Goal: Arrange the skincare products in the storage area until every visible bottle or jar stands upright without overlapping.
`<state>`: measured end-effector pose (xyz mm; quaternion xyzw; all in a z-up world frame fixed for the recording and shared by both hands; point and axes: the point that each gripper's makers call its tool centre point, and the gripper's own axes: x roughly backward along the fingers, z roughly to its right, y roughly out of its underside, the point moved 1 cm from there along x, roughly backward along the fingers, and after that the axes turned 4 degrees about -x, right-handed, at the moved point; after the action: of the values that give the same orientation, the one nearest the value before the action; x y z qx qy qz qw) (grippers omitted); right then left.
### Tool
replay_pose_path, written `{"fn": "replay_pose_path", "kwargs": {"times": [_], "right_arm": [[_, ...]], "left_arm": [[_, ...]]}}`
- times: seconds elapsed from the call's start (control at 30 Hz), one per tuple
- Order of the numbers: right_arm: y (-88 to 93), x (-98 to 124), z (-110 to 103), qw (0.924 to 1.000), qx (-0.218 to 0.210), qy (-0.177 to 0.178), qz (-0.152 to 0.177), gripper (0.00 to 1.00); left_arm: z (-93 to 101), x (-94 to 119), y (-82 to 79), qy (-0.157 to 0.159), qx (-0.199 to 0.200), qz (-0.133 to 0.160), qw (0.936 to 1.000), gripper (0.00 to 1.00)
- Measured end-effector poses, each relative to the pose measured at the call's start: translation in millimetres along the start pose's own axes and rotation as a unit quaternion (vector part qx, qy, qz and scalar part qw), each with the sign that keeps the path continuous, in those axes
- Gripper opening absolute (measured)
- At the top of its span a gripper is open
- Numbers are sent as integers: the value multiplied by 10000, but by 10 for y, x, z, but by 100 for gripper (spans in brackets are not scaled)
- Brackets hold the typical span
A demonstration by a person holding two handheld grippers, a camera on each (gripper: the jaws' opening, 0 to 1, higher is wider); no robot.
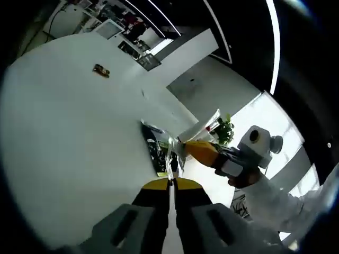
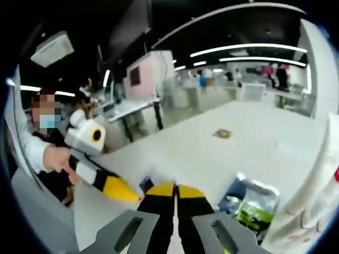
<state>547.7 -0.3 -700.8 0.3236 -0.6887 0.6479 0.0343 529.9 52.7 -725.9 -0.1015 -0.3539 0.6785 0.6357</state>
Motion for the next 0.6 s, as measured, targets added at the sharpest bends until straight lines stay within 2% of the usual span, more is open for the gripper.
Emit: {"fn": "replay_pose_path", "kwargs": {"times": [0.13,0.33,0.43,0.47,0.6], "right_arm": [[97,-98,48,9997,138,24,-211,0],[203,-199,105,9994,89,-37,-343,0],[295,-268,132,9955,702,-7,-632,0],[313,-284,137,9946,791,8,-674,0],[353,-359,161,9947,756,39,-702,0]], "left_arm": [[-38,-43,56,-85,-2,-72,9999,0],[-200,-86,129,-262,131,-175,9994,0],[-240,-113,162,-308,181,-243,9991,0],[-244,-115,169,-309,180,-238,9991,0],[-287,-139,200,-361,246,-232,9988,0]]}}
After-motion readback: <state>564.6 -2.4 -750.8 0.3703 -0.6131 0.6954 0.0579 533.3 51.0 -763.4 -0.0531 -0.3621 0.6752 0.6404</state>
